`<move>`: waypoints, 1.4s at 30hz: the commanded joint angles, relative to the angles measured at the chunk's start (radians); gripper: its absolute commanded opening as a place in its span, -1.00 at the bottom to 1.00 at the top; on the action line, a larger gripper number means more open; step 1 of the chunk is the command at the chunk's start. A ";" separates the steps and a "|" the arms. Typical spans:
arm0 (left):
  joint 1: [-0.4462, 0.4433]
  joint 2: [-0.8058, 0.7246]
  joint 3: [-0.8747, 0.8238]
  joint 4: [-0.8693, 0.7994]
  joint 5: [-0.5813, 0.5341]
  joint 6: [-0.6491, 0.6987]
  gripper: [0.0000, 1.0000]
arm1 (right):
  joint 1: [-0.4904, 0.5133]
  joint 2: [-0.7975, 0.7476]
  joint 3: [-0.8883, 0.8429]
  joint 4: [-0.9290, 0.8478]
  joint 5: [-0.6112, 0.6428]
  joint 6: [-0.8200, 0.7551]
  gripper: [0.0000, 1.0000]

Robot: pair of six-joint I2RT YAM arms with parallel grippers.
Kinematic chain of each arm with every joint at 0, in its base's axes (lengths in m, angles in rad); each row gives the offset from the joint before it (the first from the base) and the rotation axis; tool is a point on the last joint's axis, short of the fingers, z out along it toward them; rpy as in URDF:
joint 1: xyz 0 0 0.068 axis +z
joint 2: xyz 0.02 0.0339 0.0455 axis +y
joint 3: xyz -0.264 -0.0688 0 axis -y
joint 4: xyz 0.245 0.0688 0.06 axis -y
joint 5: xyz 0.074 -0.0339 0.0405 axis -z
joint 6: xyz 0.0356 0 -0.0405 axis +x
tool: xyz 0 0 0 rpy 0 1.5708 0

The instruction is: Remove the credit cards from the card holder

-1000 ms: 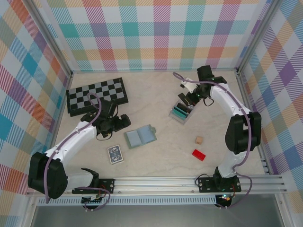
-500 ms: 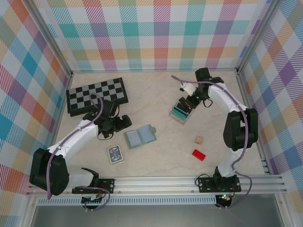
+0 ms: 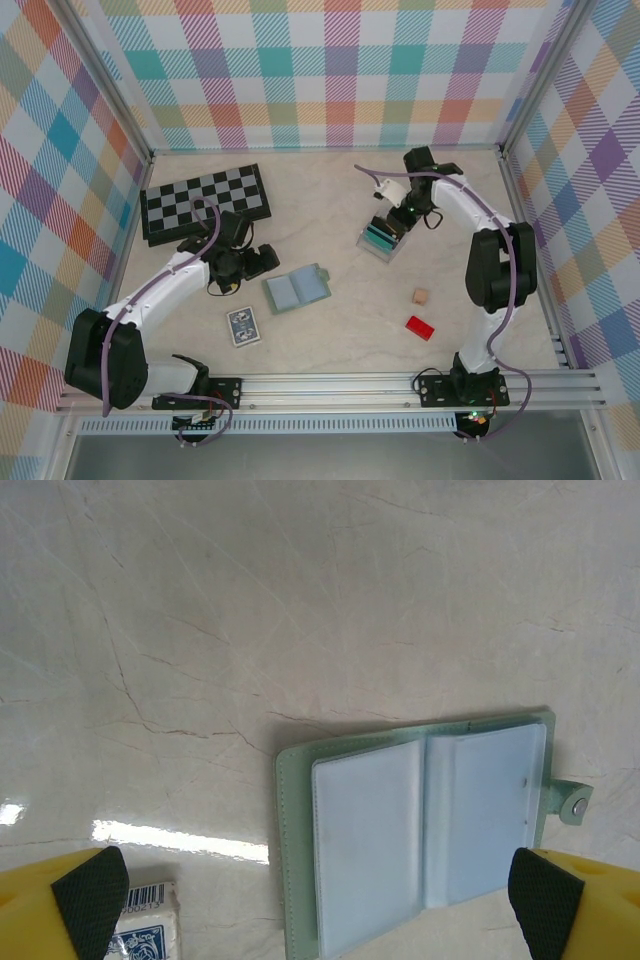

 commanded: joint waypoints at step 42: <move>-0.036 0.217 -0.069 0.218 0.192 -0.094 -0.10 | 0.494 0.035 -0.220 0.425 -0.231 1.051 -0.24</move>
